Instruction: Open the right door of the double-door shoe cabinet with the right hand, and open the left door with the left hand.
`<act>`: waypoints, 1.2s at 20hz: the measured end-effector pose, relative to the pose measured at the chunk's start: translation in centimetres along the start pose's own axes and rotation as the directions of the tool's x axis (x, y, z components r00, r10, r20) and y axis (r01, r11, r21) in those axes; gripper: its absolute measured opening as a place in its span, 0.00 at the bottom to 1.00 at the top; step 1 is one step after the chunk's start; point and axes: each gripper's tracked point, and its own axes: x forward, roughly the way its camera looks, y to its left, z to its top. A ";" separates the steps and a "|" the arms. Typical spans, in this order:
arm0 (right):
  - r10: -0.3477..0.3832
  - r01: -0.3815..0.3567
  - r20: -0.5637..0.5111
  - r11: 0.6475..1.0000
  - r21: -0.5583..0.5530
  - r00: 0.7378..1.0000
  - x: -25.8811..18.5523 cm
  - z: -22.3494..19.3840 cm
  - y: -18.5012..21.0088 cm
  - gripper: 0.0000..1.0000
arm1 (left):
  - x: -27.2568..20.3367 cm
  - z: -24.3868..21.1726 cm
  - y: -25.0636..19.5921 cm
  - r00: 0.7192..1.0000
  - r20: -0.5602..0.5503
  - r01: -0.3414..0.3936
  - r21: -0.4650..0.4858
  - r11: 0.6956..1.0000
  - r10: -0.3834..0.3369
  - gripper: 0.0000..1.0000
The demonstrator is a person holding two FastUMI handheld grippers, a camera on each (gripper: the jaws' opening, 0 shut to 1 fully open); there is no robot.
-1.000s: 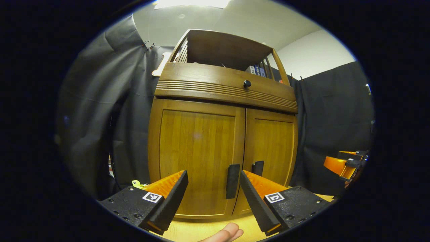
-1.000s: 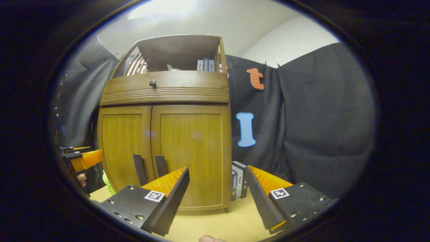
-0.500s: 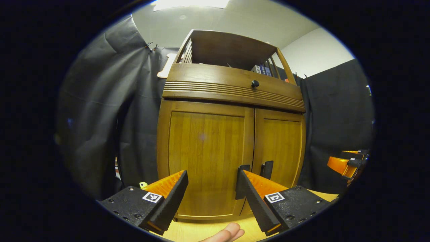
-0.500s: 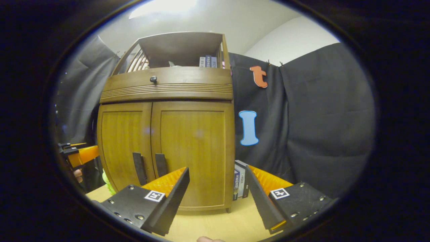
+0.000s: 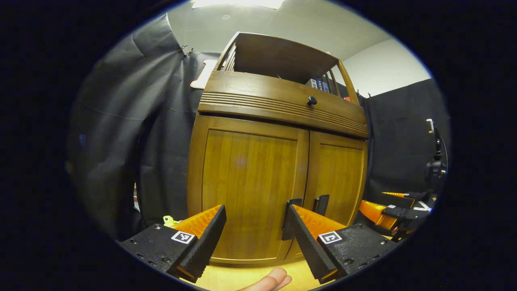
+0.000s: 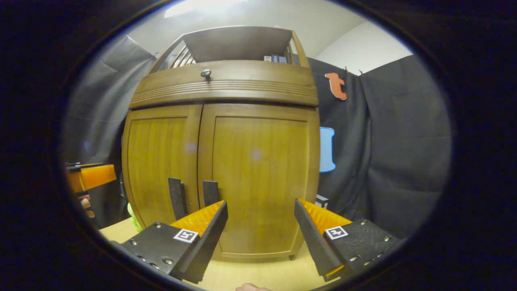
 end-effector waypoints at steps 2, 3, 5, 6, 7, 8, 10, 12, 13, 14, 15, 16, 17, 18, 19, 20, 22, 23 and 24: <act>0.034 -0.034 -0.026 0.999 -0.014 0.999 2.0 -1.1 1.9 0.98 | 0.0 0.0 0.1 1.000 -0.002 -0.004 -0.004 1.000 0.004 0.95; 0.054 -0.054 -0.041 0.998 -0.016 0.998 2.8 -1.9 2.6 0.98 | 0.0 0.0 0.2 1.000 -0.004 -0.004 -0.003 1.000 0.004 0.93; 0.073 -0.073 -0.066 0.997 -0.001 0.995 4.4 -3.3 4.1 0.94 | 0.3 -0.1 0.7 1.000 -0.011 -0.015 -0.005 1.000 0.015 0.92; 0.085 -0.084 -0.080 0.996 0.010 0.993 5.1 -4.0 4.9 0.98 | 0.4 -0.2 0.9 1.000 -0.018 -0.021 -0.006 1.000 0.021 0.95; 0.092 -0.091 -0.095 0.996 0.015 0.991 5.8 -4.5 5.5 0.99 | 0.4 -0.3 1.0 0.999 -0.024 -0.026 -0.006 1.000 0.026 0.92; 0.094 -0.094 -0.103 0.996 0.014 0.990 6.5 -4.8 5.8 0.98 | 0.4 -0.3 1.1 0.999 -0.027 -0.025 -0.006 1.000 0.025 0.96; 0.124 -0.121 -0.103 0.992 0.030 0.987 7.7 -4.6 7.1 0.94 | 0.4 -0.3 1.0 0.999 -0.025 -0.025 -0.009 1.000 0.024 0.92; 0.116 -0.113 -0.093 0.993 0.044 0.989 8.5 -4.1 7.5 0.93 | 0.5 -0.2 1.0 0.999 -0.020 -0.027 -0.008 1.000 0.026 0.92; 0.125 -0.121 -0.090 0.991 0.051 0.988 8.3 -4.1 7.9 0.97 | 0.3 -0.3 1.0 1.000 -0.019 -0.025 -0.009 1.000 0.024 0.92; 0.125 -0.121 -0.089 0.991 0.055 0.988 8.4 -4.0 8.0 0.89 | 0.3 -0.2 0.9 1.000 -0.017 -0.023 -0.010 1.000 0.023 0.92; 0.149 -0.144 -0.082 0.987 0.066 0.985 8.4 -3.5 8.7 0.80 | 0.3 -0.2 0.9 1.000 -0.018 -0.023 -0.011 1.000 0.023 0.92; 0.186 -0.177 -0.102 0.980 0.096 0.977 8.7 -4.2 9.7 0.62 | 0.4 -0.2 0.9 1.000 -0.019 -0.024 -0.013 1.000 0.024 0.92; 0.178 -0.170 -0.103 0.982 0.082 0.979 8.2 -3.7 9.5 0.44 | 0.4 -0.4 0.8 0.999 -0.023 -0.022 -0.014 1.000 0.022 0.95; 0.180 -0.176 -0.122 0.983 0.043 0.976 8.9 -4.4 9.8 0.26 | 0.4 -0.5 0.7 0.999 -0.027 -0.022 -0.015 1.000 0.022 0.94; 0.185 -0.184 -0.116 0.983 0.017 0.976 8.9 -4.5 9.7 0.34 | 0.6 -0.7 0.8 0.999 -0.036 -0.024 -0.015 1.000 0.024 0.92; 0.193 -0.189 -0.124 0.981 0.041 0.973 8.6 -4.3 9.6 0.30 | 0.6 -0.9 0.7 0.999 -0.045 -0.026 -0.014 1.000 0.026 0.95; 0.221 -0.212 -0.140 0.974 0.074 0.965 8.4 -4.3 9.5 0.23 | 0.5 -1.0 0.6 0.998 -0.053 -0.025 -0.003 1.000 0.025 0.92; 0.232 -0.222 -0.144 0.972 0.078 0.962 8.0 -4.3 9.5 0.22 | 0.5 -1.1 0.7 0.998 -0.055 -0.027 0.004 1.000 0.027 0.92; 0.242 -0.234 -0.144 0.970 0.070 0.960 7.5 -4.1 9.5 0.18 | 0.7 -1.1 0.9 0.998 -0.056 -0.032 0.006 0.999 0.032 0.96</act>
